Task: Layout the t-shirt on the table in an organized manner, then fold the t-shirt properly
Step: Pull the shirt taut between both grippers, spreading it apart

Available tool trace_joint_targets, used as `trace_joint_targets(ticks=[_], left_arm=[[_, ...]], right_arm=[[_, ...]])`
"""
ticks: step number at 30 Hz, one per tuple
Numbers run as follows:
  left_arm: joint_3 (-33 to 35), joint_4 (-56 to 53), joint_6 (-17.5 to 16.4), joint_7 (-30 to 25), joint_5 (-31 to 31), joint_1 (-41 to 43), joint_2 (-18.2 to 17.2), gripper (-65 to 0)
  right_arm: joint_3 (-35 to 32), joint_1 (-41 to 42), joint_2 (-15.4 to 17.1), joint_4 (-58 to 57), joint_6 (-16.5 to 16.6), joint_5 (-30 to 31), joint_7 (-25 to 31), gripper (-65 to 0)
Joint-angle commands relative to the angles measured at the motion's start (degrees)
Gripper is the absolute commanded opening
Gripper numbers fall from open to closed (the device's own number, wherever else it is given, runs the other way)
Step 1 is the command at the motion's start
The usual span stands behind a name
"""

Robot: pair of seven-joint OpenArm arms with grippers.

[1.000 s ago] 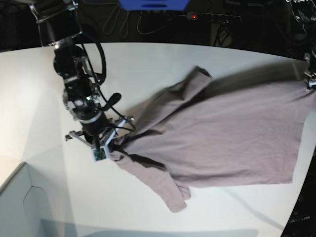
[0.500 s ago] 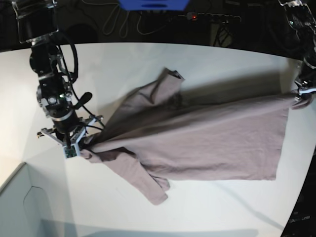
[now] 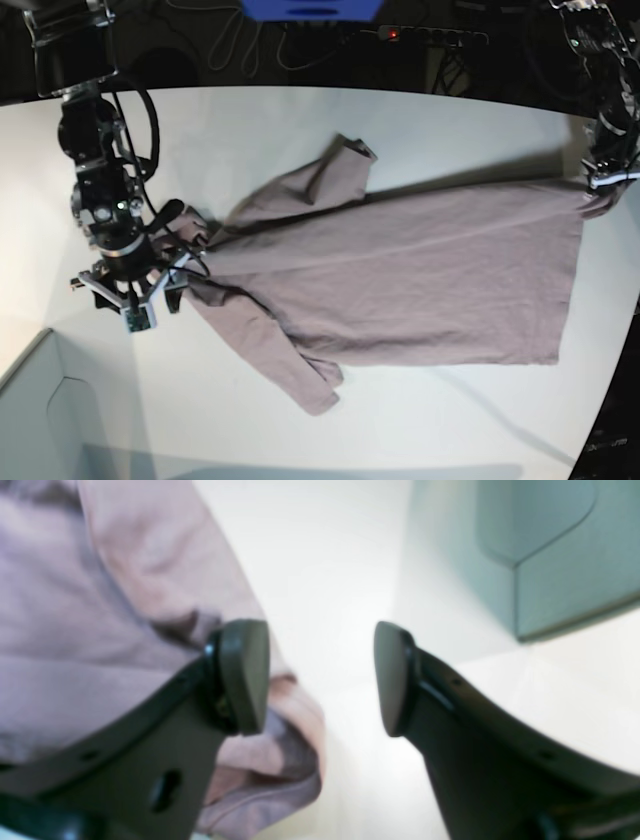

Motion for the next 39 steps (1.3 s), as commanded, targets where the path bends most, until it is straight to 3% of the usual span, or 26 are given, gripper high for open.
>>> trace_joint_targets(ticks=[1, 8, 17, 24, 30, 39], left_arm=[[-0.23, 1.21, -0.21, -1.17, -0.48, -0.46, -1.2, -65.0], [-0.23, 1.92, -0.21, -1.17, -0.56, -3.01, -1.2, -65.0], [-0.23, 3.41, -0.21, -1.08, -0.48, -10.13, -2.61, -65.0], [0.65, 3.06, -0.12, -0.99, 0.05, -12.42, -2.52, -65.0], [3.55, 3.06, -0.12, -0.99, 0.05, -10.48, -2.43, -65.0], [3.9, 3.06, -0.12, -1.08, 0.05, -9.87, -2.52, -65.0]], right_arm=[[1.58, -0.94, 0.39, 2.11, -0.19, -0.19, 0.89, -28.8], [6.33, -10.26, -2.69, 8.62, -0.19, -0.19, 0.89, -28.2], [1.67, -20.19, -10.34, 11.26, -0.19, -0.19, 1.16, -28.1], [-9.06, -16.5, -12.97, 6.6, -0.19, -0.19, 0.98, -28.1], [-9.85, -9.2, -16.75, -5.54, -0.19, -0.19, 1.24, -28.1], [-10.2, -6.83, -16.66, -13.18, -0.19, -0.19, 0.98, -28.3]])
